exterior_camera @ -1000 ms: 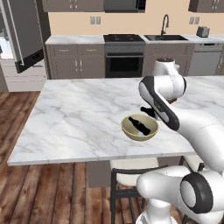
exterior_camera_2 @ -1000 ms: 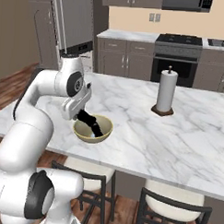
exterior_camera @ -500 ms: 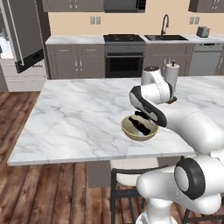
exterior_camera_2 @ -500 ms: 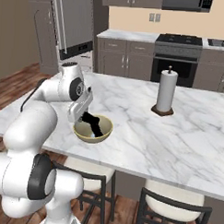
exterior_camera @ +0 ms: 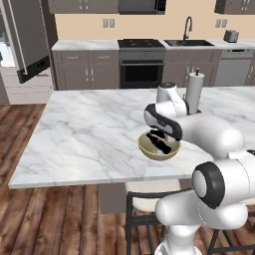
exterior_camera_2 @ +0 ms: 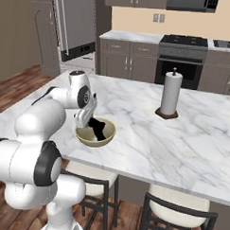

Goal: Open the fridge, grab two sodas, and place both sodas inside the bowl with ice on the dining counter.

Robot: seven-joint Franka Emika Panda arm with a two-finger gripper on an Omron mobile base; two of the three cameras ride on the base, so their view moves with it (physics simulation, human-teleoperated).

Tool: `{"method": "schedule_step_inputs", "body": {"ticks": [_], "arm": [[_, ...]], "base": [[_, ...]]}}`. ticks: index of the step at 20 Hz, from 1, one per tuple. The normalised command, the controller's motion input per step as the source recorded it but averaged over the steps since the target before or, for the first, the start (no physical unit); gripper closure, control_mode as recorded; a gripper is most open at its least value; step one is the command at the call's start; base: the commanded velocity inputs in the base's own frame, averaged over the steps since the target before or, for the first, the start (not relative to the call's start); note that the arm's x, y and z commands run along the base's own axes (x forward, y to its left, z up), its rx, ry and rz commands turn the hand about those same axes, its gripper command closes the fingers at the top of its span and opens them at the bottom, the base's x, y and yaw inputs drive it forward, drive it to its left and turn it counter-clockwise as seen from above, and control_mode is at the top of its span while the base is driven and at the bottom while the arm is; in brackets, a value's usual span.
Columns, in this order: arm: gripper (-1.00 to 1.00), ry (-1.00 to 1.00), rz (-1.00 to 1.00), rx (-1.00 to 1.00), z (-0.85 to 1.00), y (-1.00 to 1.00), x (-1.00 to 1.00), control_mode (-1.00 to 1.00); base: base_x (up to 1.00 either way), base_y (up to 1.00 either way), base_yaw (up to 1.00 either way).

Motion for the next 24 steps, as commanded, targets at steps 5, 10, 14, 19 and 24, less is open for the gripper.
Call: {"method": "schedule_step_inputs", "body": {"ticks": [5,10,14,19,24], "arm": [[1.00,0.00,0.04,-0.03,-0.36,0.00,0.19,-1.00],[1.00,0.00,0.04,-0.04,-0.35,0.00,0.21,-1.00],[1.00,0.00,0.05,0.00,-0.20,0.00,0.16,-1.00],[1.00,0.00,0.06,0.00,-0.17,0.00,0.13,-1.00],[1.00,0.00,0.05,0.00,-0.17,0.00,0.14,-1.00]], "base": [[0.00,0.00,0.00],[0.00,0.00,0.00],[0.00,0.00,0.00],[0.00,0.00,0.00],[0.00,0.00,0.00]]}}
